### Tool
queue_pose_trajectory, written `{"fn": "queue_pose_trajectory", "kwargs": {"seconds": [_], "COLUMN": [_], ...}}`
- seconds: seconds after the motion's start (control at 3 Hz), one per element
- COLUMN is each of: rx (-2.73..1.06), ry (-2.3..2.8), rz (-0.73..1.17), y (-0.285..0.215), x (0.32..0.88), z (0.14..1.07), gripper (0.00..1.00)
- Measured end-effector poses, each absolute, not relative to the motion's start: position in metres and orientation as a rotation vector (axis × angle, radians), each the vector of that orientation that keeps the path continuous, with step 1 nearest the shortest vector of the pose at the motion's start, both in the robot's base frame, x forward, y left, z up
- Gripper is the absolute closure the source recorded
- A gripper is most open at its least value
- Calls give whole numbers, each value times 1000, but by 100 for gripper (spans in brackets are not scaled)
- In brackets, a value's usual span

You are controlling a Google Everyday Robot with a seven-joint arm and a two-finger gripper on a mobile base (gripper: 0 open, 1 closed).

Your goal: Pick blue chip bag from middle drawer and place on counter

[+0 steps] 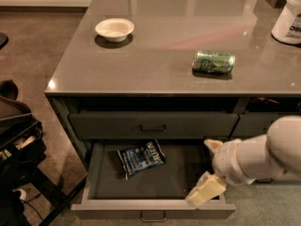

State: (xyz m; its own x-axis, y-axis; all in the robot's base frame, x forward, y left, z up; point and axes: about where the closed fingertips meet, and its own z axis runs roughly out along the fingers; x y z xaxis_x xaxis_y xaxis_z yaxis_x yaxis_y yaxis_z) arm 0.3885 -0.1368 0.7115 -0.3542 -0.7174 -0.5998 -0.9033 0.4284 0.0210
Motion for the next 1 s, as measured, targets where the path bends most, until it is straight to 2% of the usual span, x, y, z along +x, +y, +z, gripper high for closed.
{"fn": "queue_pose_trajectory", "kwargs": {"seconds": [0.33,0.67,1.0], "rx": [-1218,-1084,-1011], "ry": [2202,2201,2203], "rz": [631,702,672], "y": [-110,-90,-93], "x": [374,395,410], "z": [635,574,558], "gripper": [0,0,0]}}
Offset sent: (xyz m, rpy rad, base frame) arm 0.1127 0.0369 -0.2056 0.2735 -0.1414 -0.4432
